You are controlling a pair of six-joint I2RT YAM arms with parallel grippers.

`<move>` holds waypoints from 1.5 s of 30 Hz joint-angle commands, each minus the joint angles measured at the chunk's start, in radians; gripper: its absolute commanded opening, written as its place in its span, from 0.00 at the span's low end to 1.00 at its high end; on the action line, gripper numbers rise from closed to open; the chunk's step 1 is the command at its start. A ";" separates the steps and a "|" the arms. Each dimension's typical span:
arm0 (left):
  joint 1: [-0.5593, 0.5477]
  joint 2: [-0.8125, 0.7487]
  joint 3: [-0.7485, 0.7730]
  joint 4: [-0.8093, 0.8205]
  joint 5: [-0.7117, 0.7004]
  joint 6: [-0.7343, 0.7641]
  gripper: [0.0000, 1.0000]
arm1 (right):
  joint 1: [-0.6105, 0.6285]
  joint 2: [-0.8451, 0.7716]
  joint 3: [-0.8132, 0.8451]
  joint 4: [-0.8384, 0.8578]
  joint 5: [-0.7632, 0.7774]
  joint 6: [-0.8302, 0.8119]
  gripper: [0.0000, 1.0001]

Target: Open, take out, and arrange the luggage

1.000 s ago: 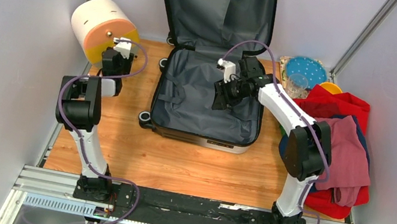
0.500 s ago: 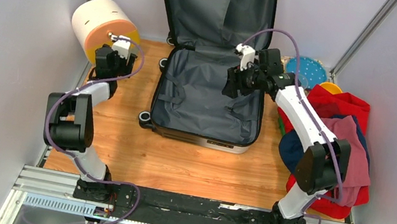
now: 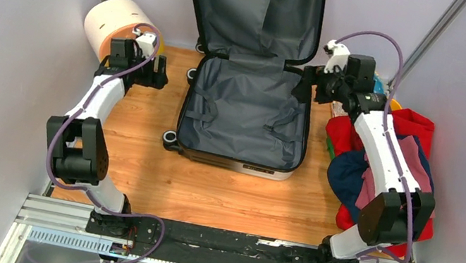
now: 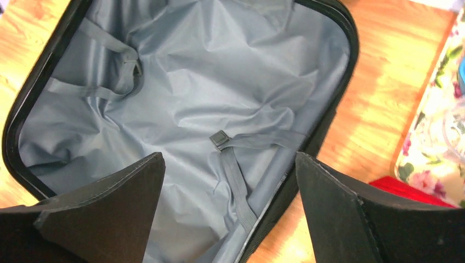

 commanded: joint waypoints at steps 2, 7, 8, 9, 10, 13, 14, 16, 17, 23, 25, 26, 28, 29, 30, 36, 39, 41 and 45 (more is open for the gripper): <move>-0.048 0.028 0.157 -0.200 0.227 -0.048 0.84 | -0.114 -0.016 -0.033 0.042 -0.105 0.102 0.93; -0.174 0.091 0.237 -0.331 0.125 -0.019 0.85 | -0.146 -0.060 -0.099 0.041 -0.087 0.097 0.93; -0.200 0.093 0.237 -0.346 0.107 -0.016 0.85 | -0.155 -0.068 -0.129 0.041 -0.073 0.098 0.93; -0.204 0.097 0.239 -0.361 0.096 -0.022 0.85 | -0.160 -0.082 -0.148 0.048 -0.062 0.102 0.93; -0.204 0.097 0.242 -0.387 0.099 -0.037 0.85 | -0.166 -0.092 -0.168 0.050 -0.047 0.105 0.92; -0.204 0.094 0.259 -0.452 0.077 -0.068 0.85 | -0.188 -0.146 -0.235 0.051 -0.002 0.111 0.91; -0.204 0.088 0.262 -0.464 0.065 -0.095 0.85 | -0.194 -0.178 -0.267 0.052 0.002 0.109 0.91; -0.195 0.085 0.268 -0.492 0.008 -0.094 0.86 | -0.194 -0.207 -0.294 0.052 0.001 0.092 0.91; -0.185 0.080 0.282 -0.497 0.014 -0.097 0.86 | -0.194 -0.236 -0.323 0.062 -0.002 0.089 0.91; 0.068 0.030 0.381 -0.389 0.122 -0.340 0.86 | -0.194 -0.329 -0.366 0.082 -0.062 0.086 0.90; 0.114 0.005 0.395 -0.325 0.039 -0.349 0.87 | -0.194 -0.344 -0.372 0.082 -0.068 0.088 0.90; 0.133 -0.031 0.371 -0.284 0.024 -0.365 0.87 | -0.195 -0.346 -0.375 0.081 -0.070 0.086 0.90; 0.171 -0.068 0.325 -0.149 -0.053 -0.428 0.87 | -0.194 -0.349 -0.375 0.082 -0.080 0.092 0.90; 0.208 -0.091 0.282 -0.106 -0.077 -0.450 0.87 | -0.195 -0.347 -0.374 0.087 -0.091 0.095 0.90; 0.222 -0.101 0.266 -0.031 -0.119 -0.467 0.87 | -0.195 -0.344 -0.371 0.087 -0.097 0.108 0.90; 0.248 -0.021 0.291 0.068 -0.202 -0.490 0.87 | -0.192 -0.298 -0.341 0.084 -0.128 0.117 0.89; 0.247 0.031 0.318 0.072 -0.243 -0.491 0.87 | -0.194 -0.274 -0.325 0.082 -0.136 0.112 0.89; 0.247 0.057 0.314 0.092 -0.272 -0.491 0.87 | -0.194 -0.260 -0.314 0.079 -0.137 0.109 0.89; 0.247 0.102 0.303 0.169 -0.283 -0.485 0.87 | -0.194 -0.232 -0.299 0.062 -0.139 0.097 0.89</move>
